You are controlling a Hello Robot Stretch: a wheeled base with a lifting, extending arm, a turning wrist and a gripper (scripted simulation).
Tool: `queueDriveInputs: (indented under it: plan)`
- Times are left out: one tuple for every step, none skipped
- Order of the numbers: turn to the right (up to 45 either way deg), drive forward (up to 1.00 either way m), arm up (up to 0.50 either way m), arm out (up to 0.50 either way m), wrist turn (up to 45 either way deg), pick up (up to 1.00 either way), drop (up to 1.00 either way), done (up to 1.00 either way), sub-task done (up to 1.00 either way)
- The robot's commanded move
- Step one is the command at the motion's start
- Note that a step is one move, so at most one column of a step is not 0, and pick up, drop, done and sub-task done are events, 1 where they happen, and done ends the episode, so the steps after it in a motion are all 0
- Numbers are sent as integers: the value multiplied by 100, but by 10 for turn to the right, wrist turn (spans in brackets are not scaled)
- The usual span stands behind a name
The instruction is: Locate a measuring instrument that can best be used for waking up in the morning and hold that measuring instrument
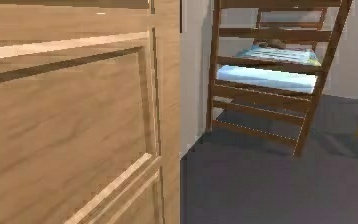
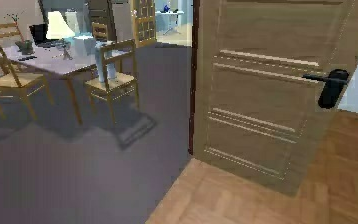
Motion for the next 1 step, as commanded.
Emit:
queueDriveInputs:
  plan:
    - [450,0,0,0,0,0,0,0,0]
